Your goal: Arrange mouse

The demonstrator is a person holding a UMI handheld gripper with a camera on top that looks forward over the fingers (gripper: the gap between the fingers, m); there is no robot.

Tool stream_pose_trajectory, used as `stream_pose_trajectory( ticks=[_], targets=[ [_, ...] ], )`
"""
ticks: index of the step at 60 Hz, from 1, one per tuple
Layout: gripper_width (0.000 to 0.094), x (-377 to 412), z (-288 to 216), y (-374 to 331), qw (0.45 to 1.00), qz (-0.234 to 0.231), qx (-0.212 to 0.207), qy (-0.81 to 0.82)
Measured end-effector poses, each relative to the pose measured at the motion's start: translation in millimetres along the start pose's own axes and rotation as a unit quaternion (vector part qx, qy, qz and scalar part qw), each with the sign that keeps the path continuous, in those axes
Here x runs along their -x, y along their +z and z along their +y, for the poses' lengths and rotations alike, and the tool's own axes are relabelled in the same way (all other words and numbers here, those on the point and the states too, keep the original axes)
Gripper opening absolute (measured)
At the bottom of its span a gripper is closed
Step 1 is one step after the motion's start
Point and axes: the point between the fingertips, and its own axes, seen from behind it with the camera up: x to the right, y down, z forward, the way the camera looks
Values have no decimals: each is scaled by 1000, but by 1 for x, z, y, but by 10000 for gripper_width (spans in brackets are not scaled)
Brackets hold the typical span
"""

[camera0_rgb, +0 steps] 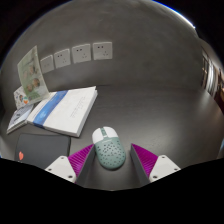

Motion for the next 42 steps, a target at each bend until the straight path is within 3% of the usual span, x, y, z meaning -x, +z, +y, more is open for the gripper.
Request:
stream_pose_trajectory(
  ticks=[2, 6, 16, 21, 30, 42],
  targets=[
    [760, -2, -3, 3, 1000, 4, -3, 3],
    [559, -7, -8, 7, 1000, 12, -17, 3],
    [460, -10, -12, 0, 998, -13, -51, 42],
    [436, -3, -13, -34, 998, -22, -59, 15],
    [434, 28, -31, -116, 994, -24, -110, 11],
    [433, 134, -33, -200, 987, -82, -133, -21]
  ],
)
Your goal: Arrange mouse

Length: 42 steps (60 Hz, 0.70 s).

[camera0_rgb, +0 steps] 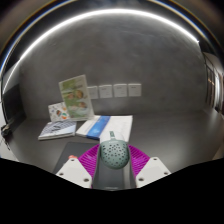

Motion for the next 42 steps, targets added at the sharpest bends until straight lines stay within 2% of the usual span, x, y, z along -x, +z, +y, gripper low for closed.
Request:
stream_pose_trajectory(
  ticks=[8, 15, 19, 28, 34, 42],
  targets=[
    [432, 71, 23, 10, 999, -32, 16, -21],
    [439, 109, 55, 38, 998, -33, 37, -35],
    [438, 122, 72, 59, 998, -23, 50, -33],
    [441, 118, 110, 95, 995, 26, 94, -31],
    [456, 108, 127, 106, 992, 58, 109, -22],
    [467, 106, 128, 109, 994, 65, 89, 4]
  ],
)
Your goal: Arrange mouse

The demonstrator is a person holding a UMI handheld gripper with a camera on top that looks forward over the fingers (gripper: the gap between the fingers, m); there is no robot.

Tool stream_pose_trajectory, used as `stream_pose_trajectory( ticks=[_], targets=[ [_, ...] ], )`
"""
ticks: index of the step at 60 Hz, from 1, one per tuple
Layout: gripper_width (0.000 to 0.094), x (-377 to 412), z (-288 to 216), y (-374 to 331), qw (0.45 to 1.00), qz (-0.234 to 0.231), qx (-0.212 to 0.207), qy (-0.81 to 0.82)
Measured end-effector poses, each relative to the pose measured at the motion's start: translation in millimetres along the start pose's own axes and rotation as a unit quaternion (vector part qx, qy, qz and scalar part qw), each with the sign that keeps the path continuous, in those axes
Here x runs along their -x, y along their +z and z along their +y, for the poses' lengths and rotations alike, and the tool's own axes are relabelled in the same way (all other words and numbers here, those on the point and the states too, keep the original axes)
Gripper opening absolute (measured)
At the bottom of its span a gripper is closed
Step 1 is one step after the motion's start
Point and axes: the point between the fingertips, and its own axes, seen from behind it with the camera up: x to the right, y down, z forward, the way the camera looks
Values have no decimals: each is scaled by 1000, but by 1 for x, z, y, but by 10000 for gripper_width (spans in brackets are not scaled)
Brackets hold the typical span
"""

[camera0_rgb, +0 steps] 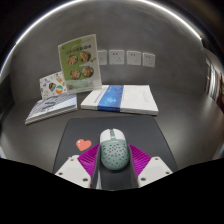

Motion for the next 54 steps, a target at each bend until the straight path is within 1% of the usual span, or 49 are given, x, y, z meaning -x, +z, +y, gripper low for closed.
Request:
stream_pose_trajectory(
  ticks=[5, 8, 13, 16, 18, 21, 26, 31, 39, 48, 54],
  targets=[
    [466, -1, 2, -3, 1000, 0, 6, -13],
    [496, -2, 7, -8, 999, 4, 20, -27],
    [552, -6, 3, -22, 999, 11, 21, -41],
    [674, -2, 0, -34, 999, 2, 17, -41],
    [706, -1, -5, -46, 999, -6, 11, -38],
    [809, 2, -13, -60, 999, -13, -7, -31],
    [818, 2, -22, -86, 999, -25, -26, -25],
    [811, 2, -20, -116, 998, -41, -31, -41],
    [810, -7, 3, -170, 997, -44, -28, -51],
    [808, 7, 38, -225, 995, -74, -21, -61],
    [808, 19, 52, -245, 994, -85, -16, -65]
  ],
)
